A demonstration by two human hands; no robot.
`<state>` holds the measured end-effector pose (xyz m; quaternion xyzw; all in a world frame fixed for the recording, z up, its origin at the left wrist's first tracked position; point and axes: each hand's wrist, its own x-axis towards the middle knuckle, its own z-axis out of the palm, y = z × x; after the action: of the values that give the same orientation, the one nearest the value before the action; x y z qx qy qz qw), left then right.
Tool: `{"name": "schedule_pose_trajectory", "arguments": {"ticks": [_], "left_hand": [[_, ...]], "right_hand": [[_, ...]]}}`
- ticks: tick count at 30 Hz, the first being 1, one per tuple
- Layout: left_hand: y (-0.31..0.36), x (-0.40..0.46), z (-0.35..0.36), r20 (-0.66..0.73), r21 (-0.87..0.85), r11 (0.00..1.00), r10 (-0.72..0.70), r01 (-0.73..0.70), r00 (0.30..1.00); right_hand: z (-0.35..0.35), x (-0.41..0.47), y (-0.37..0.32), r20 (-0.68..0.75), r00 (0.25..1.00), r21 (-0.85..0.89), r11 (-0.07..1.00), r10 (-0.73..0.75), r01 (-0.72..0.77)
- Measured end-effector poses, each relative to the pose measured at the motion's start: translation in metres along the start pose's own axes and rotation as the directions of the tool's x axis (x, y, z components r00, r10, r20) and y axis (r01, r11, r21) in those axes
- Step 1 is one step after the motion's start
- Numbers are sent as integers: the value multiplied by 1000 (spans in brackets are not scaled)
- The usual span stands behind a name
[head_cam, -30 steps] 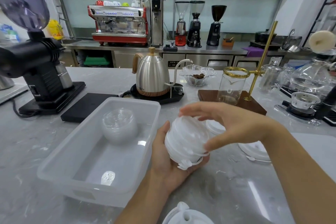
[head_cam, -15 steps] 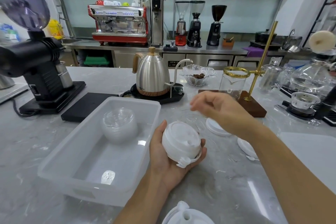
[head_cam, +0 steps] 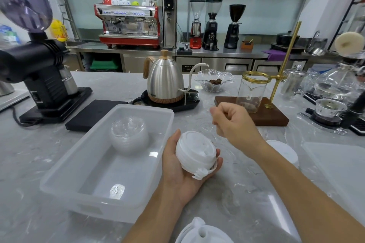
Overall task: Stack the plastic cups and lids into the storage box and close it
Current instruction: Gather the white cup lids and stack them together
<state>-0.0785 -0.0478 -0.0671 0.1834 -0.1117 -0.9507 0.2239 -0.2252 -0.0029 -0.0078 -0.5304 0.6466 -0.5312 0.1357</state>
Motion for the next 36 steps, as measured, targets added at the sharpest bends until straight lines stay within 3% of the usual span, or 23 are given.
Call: {"name": "schedule_pose_trajectory", "arguments": {"ticks": [6,17,19,21,24,26,32,36], "left_hand": [[1,1,0,14,-2,1000,14,-14,1000],[0,-1,1,86,-21,999,-46,48,995],[0,-1,0,82,3,998,-57,56,995],[1,0,-1,75,11,998,-66,65,995],[0,0,-2,81,24,998,-57,55,995],[-1,1,-4,83,50,998,-51,47,995],[-1,5,-8,90,73,997,-42,36,995],[0,6,-10,86,93,995,-33,25,996]], "right_hand": [[-6,-4,-7,393,912,-298,955,114,9],[-5,-8,-6,480,875,-154,988,69,7],[-13,-6,-6,469,880,-121,993,73,-18],[-26,1,-2,366,927,-116,992,85,-45],[-48,9,17,74,991,-312,947,109,-80],[-58,12,35,-28,989,-449,882,146,-143],[-57,5,68,116,930,-627,752,350,-205],[-50,3,72,125,894,-676,696,431,-242]]}}
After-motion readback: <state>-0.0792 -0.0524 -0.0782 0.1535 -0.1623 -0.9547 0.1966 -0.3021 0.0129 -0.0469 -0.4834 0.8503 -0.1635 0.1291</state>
